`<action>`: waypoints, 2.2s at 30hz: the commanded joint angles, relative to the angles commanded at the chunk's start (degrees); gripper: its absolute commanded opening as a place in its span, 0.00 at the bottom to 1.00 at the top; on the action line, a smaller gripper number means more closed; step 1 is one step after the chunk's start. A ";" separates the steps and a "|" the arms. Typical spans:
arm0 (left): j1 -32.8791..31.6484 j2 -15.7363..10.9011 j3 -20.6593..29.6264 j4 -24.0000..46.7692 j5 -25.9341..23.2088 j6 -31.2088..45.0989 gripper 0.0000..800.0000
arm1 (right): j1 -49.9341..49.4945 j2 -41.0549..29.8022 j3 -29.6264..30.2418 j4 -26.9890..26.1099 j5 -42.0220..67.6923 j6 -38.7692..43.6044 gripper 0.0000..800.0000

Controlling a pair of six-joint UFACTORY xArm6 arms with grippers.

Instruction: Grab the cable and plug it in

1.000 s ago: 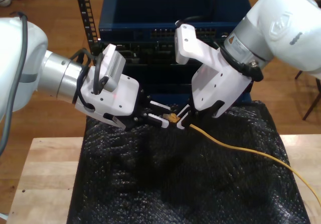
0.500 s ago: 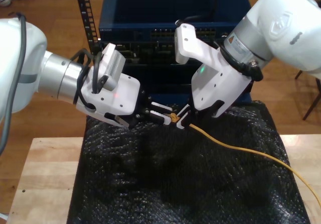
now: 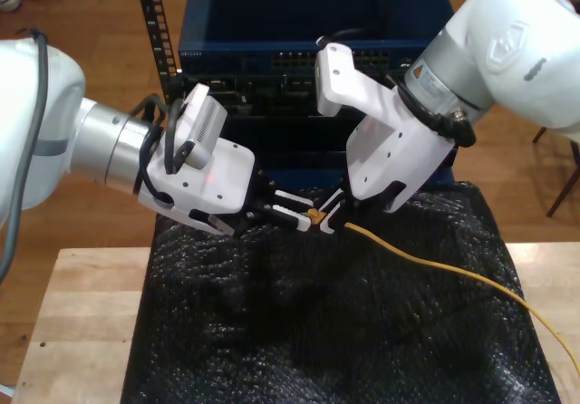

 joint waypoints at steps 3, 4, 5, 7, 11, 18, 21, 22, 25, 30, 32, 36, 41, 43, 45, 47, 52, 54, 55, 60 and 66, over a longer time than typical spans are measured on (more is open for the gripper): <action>0.00 0.00 0.00 0.00 -0.09 -0.09 0.15 | 0.00 0.00 0.00 0.00 0.00 0.09 0.01; 0.00 0.00 0.00 0.00 -0.09 -0.09 0.14 | 0.00 0.00 0.00 0.00 0.00 0.00 0.01; 0.00 0.00 0.00 -0.09 -0.09 -0.09 0.12 | 0.00 0.00 0.00 0.00 0.00 0.00 0.01; 0.09 0.00 0.00 -0.09 -0.18 -0.09 0.08 | 0.00 0.00 0.09 0.00 0.00 0.00 0.01; 0.09 0.00 0.00 -0.09 -0.09 -0.09 0.04 | 0.00 0.00 0.09 0.00 0.00 0.00 0.01; 0.00 0.00 -0.09 -0.09 0.00 -0.26 0.00 | -0.09 0.00 0.09 0.09 0.00 0.00 0.02; 0.00 0.00 -0.09 -0.09 0.09 -0.44 0.00 | -0.09 0.00 0.09 0.09 0.00 0.00 0.02; 0.09 0.00 -0.09 -0.09 0.18 -0.44 0.00 | -0.09 0.00 0.09 0.09 0.00 0.09 0.02; 0.09 0.00 -0.09 -0.09 0.18 -0.44 0.00 | -0.09 -0.09 0.09 0.09 0.09 0.09 0.07; 0.00 0.00 -0.09 0.00 0.09 -0.44 0.00 | -0.18 -0.26 0.09 0.09 0.35 0.09 0.29; 0.09 0.00 -0.09 0.00 0.00 -0.44 0.00 | -0.26 -0.35 0.00 0.09 0.44 0.09 0.31; 0.09 0.09 -0.09 -0.09 -0.18 -0.53 0.00 | -0.44 -0.53 0.09 0.00 0.79 0.00 0.48; 2.11 1.14 -0.35 -0.26 -0.26 -0.62 0.01 | -0.62 -2.64 0.26 -0.18 2.02 -0.09 0.56; 2.73 1.76 -0.62 -0.26 -0.18 -0.62 0.01 | -0.62 -3.34 0.35 -0.26 2.11 -0.26 0.64; 2.90 2.11 -1.05 -0.62 0.26 -0.62 0.01 | -0.62 -3.87 0.26 -0.35 2.11 -0.44 0.75; 2.99 2.73 -1.23 -1.93 0.62 -0.79 0.01 | -0.62 -4.40 0.09 -0.53 2.02 -0.62 0.81; 4.92 5.63 -2.46 -4.57 5.19 -2.02 0.01 | -0.53 -5.63 0.18 -0.44 1.76 -6.51 0.91; 6.15 6.95 -3.52 -4.75 7.03 -2.81 0.01 | -0.53 -6.68 0.53 -0.35 1.58 -9.14 0.95; 6.77 7.38 -4.13 -4.75 7.74 -3.25 0.01 | -0.53 -7.30 0.62 -0.44 1.58 -10.29 0.98; 9.05 8.44 -4.84 -5.63 12.66 -5.54 0.01 | -0.62 -9.23 0.62 -0.18 1.49 -12.92 1.00; 12.31 9.41 -4.75 -8.35 17.85 -7.21 0.00 | -0.35 -12.75 0.70 -0.18 1.32 -13.10 1.00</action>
